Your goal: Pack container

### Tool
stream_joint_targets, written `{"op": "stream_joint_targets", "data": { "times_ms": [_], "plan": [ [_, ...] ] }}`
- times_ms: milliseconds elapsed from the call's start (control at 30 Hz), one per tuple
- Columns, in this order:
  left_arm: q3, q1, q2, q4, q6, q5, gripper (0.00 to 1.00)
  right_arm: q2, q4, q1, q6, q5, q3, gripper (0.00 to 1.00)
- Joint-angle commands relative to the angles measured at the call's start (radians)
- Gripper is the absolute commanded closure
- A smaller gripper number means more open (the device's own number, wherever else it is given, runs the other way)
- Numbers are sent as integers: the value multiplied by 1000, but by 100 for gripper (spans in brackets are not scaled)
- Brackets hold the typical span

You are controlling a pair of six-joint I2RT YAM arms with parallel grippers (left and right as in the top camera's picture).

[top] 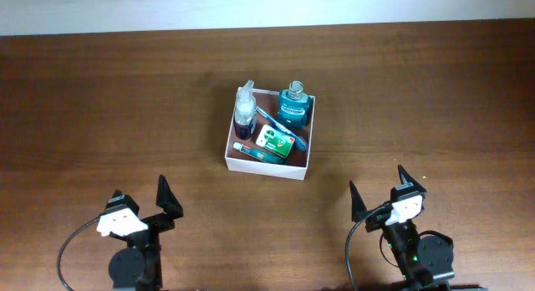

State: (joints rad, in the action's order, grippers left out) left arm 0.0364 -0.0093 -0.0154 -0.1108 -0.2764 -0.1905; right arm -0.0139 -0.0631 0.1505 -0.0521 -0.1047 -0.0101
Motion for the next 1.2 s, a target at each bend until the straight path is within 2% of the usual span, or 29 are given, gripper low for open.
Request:
{"op": "stream_joint_targets", "data": {
  "times_ms": [0, 133, 1167],
  "plan": [
    [-9, 6, 11, 6, 70, 11, 0, 10, -6, 6, 8, 12, 5, 2],
    [-9, 6, 11, 6, 114, 11, 1, 10, -6, 6, 8, 12, 5, 2],
    [-9, 6, 10, 6, 114, 19, 1, 10, -6, 6, 8, 12, 5, 2]
  ]
}}
